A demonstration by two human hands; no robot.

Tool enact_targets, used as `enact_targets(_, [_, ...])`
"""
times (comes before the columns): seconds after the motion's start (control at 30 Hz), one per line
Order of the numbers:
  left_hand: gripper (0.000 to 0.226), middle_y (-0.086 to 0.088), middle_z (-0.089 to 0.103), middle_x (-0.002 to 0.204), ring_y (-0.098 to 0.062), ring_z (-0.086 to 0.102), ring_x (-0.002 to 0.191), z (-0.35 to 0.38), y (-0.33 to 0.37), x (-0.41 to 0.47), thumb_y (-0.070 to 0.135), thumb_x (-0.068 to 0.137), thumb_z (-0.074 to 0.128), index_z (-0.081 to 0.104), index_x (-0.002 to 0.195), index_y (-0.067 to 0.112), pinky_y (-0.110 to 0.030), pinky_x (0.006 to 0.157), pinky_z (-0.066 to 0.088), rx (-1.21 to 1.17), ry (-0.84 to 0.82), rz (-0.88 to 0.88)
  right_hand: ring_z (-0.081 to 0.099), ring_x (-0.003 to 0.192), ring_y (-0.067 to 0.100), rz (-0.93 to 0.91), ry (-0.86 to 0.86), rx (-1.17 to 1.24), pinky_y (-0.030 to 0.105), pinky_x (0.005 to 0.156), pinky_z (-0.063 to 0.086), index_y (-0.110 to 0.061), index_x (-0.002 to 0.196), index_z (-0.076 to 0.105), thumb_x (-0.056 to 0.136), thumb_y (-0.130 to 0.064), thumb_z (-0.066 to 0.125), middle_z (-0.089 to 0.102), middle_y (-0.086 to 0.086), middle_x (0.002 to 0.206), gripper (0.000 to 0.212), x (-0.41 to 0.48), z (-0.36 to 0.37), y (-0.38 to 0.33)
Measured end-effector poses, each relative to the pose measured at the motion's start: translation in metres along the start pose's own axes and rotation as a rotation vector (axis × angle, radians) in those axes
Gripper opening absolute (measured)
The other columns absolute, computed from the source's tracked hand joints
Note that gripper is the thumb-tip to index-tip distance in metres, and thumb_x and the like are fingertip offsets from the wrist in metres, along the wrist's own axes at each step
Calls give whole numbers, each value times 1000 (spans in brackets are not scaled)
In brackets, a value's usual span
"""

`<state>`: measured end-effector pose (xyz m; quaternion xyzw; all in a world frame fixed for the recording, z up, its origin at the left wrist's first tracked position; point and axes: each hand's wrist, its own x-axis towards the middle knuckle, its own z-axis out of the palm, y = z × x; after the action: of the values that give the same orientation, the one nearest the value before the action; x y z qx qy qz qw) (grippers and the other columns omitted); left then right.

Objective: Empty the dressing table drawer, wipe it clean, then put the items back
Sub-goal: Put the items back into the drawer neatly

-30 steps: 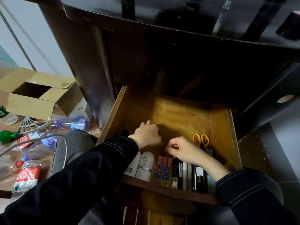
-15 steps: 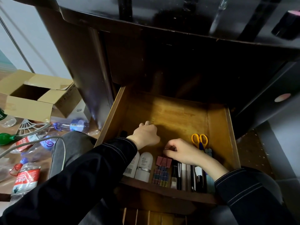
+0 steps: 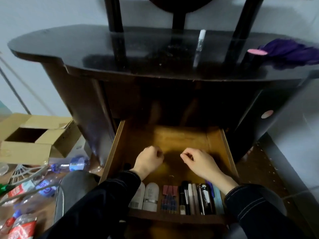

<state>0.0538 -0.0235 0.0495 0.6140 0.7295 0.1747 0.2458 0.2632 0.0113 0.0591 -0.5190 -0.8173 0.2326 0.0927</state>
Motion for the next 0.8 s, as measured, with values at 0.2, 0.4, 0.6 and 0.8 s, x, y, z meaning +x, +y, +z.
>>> enact_targets(0.2, [9, 6, 61, 90, -14, 60, 78, -48, 50, -28, 23, 93, 57, 65, 92, 20, -34, 64, 51, 58, 404, 449, 62, 83, 0, -180, 400, 36, 17, 68, 49, -32, 101, 67, 101, -38, 56, 66, -19, 88, 13, -35, -96, -31])
enact_targets(0.4, [11, 6, 57, 92, -14, 52, 81, -114, 120, -48, 21, 97, 54, 64, 93, 16, -24, 66, 44, 132, 813, 908, 52, 75, -2, -352, 889, -88, 17, 60, 43, -33, 89, 62, 90, -35, 58, 59, -20, 79, 4, -33, -194, -71])
enact_targets(0.6, [12, 15, 52, 100, -10, 50, 96, -170, 173, -8, 21, 88, 63, 62, 100, 24, -22, 73, 47, -15, 829, 670, 64, 93, 10, 26, 647, 7, 31, 76, 48, -32, 91, 64, 88, -36, 59, 65, -14, 95, 7, 26, -252, -64])
enact_targets(0.8, [50, -1, 51, 125, -22, 53, 116, -197, 202, 64, 42, 88, 64, 50, 132, 22, -30, 90, 48, 107, 462, 304, 64, 84, 10, 80, 643, 133, 31, 70, 47, -30, 78, 64, 83, -35, 59, 66, -16, 81, 8, 55, -264, -50])
